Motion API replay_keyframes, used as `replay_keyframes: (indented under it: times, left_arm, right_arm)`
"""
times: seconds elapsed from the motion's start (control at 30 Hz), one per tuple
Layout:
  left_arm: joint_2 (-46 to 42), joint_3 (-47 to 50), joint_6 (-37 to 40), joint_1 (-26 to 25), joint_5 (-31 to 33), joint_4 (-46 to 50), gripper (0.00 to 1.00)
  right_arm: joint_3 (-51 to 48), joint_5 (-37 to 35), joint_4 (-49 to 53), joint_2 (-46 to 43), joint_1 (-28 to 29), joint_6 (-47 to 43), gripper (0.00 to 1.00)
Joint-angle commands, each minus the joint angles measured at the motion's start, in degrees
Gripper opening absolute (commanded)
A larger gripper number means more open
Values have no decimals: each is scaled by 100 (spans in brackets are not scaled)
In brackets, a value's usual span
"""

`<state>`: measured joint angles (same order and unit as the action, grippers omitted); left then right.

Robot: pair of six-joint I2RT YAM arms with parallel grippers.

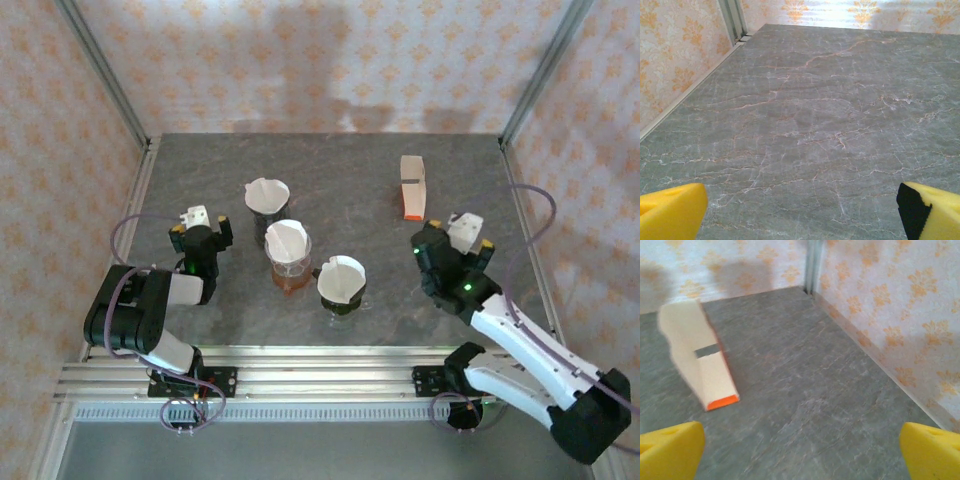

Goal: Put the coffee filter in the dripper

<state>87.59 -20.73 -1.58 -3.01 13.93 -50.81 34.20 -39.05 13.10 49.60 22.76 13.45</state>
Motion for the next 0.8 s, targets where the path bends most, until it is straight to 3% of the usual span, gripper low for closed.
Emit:
replay_keyframes:
  times: [0.0, 0.17, 0.33, 0.57, 0.77]
  left_arm:
    - [4, -9, 73, -40, 85, -211, 100]
    - [4, -10, 75, -38, 84, -218, 100]
    - [4, -18, 79, -42, 87, -210, 100]
    - [12, -19, 86, -42, 84, -202, 100]
    - [12, -19, 82, -41, 85, -202, 100]
  right_arm:
    - [-313, 1160, -1602, 293, -801, -802, 99]
    - [-708, 1879, -2810, 1315, -1569, -1087, 99]
    - [-1358, 2078, -4637, 2250, -1694, -1160, 99]
    - [-901, 2443, -4809, 2932, -1871, -1339, 100]
    - [-1165, 2560, -6237, 3885, -1885, -1464, 99]
